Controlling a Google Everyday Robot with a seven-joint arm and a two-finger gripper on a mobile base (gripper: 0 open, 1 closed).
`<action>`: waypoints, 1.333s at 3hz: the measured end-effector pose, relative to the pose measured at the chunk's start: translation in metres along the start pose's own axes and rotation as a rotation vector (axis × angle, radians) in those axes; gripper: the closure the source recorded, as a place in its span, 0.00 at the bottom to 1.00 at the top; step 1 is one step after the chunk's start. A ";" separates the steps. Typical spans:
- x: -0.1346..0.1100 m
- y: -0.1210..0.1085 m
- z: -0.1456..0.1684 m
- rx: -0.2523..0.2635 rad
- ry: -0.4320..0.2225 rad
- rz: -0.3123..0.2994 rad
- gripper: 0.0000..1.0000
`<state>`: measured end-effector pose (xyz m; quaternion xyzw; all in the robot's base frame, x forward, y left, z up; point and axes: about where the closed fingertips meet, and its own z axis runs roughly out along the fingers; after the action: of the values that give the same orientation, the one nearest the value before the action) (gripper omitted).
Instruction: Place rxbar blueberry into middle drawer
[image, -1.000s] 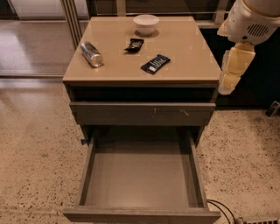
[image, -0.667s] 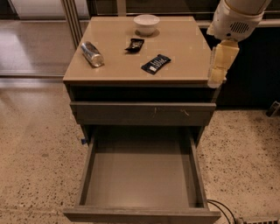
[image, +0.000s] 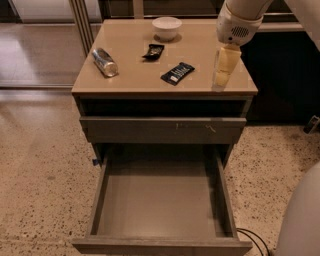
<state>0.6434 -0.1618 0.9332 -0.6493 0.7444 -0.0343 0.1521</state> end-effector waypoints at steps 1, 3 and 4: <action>-0.004 -0.020 0.002 0.029 -0.045 -0.022 0.00; -0.026 -0.065 0.031 0.023 -0.158 -0.159 0.00; -0.044 -0.072 0.054 -0.013 -0.210 -0.248 0.00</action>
Offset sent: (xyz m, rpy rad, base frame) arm 0.0924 -0.0002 0.0229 0.1149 -0.1207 0.1681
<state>0.7314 -0.1221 0.9079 -0.7372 0.6387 0.0202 0.2195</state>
